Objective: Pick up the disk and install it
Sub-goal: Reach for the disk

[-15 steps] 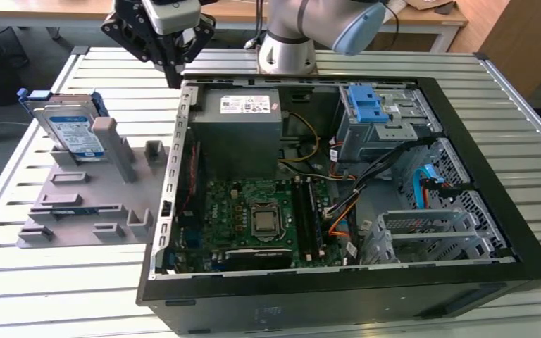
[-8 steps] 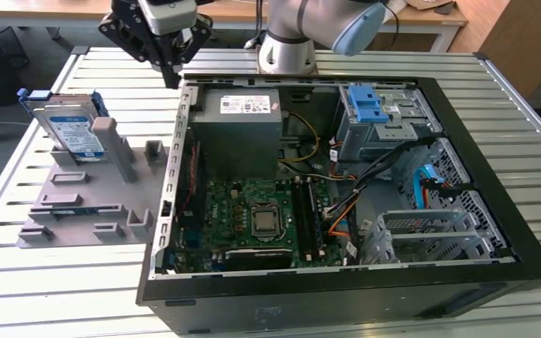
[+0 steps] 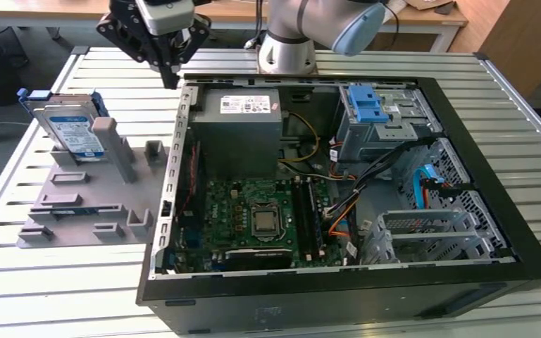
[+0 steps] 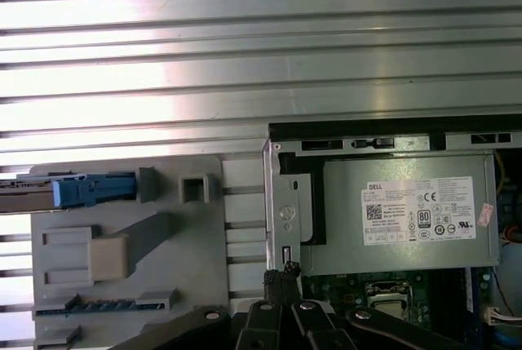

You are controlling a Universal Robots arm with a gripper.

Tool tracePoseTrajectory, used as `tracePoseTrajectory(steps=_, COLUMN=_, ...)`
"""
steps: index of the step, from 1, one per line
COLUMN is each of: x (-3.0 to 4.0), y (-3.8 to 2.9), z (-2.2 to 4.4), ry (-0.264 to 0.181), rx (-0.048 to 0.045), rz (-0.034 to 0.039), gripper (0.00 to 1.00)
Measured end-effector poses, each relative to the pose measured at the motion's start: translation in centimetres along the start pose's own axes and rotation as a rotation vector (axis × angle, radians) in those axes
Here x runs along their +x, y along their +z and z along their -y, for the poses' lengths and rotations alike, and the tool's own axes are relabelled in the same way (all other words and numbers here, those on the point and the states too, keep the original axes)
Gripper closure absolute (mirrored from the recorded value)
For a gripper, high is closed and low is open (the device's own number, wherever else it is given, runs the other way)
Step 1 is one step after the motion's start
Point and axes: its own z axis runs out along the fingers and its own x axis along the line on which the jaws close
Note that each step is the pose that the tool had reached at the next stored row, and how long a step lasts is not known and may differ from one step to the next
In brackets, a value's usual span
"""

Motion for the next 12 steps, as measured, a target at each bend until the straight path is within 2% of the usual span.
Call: tracePoseTrajectory(steps=12, x=0.13, y=0.03, z=0.01, ry=0.000, rx=-0.0001, rz=0.0001, gripper=0.89)
